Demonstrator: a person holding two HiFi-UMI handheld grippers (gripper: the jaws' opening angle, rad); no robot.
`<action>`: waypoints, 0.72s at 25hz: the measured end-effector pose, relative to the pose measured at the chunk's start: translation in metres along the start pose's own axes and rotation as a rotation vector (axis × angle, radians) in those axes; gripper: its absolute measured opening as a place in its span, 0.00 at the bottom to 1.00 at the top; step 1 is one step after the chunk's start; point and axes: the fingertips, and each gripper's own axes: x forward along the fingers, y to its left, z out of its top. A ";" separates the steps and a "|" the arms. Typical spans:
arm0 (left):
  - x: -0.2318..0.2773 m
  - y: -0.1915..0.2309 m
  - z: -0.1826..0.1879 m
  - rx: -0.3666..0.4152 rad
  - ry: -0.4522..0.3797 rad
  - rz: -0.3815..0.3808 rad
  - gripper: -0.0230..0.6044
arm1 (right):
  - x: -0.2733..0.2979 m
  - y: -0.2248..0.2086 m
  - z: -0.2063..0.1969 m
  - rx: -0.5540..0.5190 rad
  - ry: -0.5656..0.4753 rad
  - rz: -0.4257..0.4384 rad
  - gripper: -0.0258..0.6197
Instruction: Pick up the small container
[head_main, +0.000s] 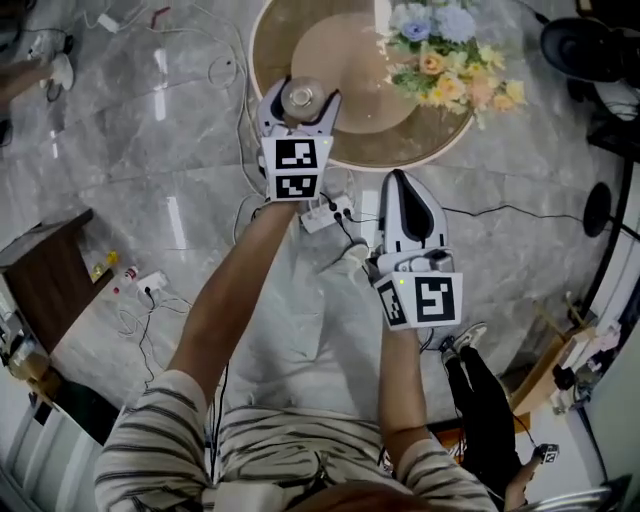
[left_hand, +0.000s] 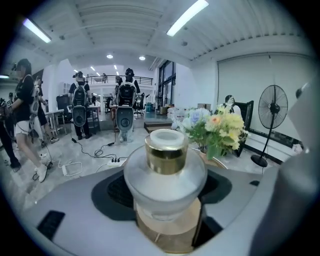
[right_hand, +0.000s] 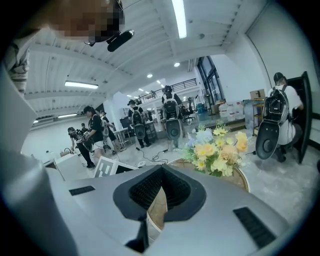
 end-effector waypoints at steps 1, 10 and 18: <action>-0.007 0.000 0.009 -0.003 -0.009 0.008 0.57 | -0.004 0.000 0.007 -0.003 -0.011 0.002 0.04; -0.102 -0.014 0.078 -0.030 -0.056 0.064 0.57 | -0.064 0.016 0.066 -0.040 -0.044 0.018 0.04; -0.194 -0.037 0.137 -0.035 -0.108 0.068 0.57 | -0.114 0.042 0.113 -0.040 -0.075 0.062 0.04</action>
